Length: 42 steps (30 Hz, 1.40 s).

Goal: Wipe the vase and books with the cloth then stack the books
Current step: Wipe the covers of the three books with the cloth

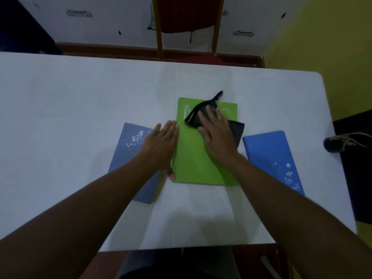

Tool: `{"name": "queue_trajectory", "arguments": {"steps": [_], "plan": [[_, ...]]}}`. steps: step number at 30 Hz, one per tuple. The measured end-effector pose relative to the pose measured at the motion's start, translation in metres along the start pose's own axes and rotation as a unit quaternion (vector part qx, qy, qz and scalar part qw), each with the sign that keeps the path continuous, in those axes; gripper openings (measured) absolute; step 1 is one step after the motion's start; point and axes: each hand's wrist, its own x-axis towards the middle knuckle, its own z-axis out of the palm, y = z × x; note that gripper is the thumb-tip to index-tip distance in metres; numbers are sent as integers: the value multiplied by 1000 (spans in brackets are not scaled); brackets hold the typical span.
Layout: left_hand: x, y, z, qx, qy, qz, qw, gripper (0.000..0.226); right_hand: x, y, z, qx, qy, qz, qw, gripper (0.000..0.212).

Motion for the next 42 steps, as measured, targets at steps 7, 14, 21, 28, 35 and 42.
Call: {"name": "queue_trajectory", "arguments": {"steps": [7, 14, 21, 28, 35, 42], "plan": [[-5, -5, 12, -6, 59, 3, 998, 158, -104, -26, 27, 78, 11, -142, 987, 43], [-52, -14, 56, -137, 177, -65, 972, 130, -85, -67, 5, 268, 88, 27, 959, 46], [-121, -29, 126, -292, 215, -188, 913, 128, -26, -144, 15, 334, 62, 24, 940, 42], [-129, -15, 167, -360, 248, -194, 878, 146, -21, -200, 71, 206, -47, -35, 977, 42], [-126, -16, 175, -382, 282, -186, 860, 146, -16, -156, 74, 103, -45, -151, 982, 48], [-130, -11, 176, -384, 274, -224, 853, 147, -7, -174, 56, 249, -48, -82, 964, 45]]}}
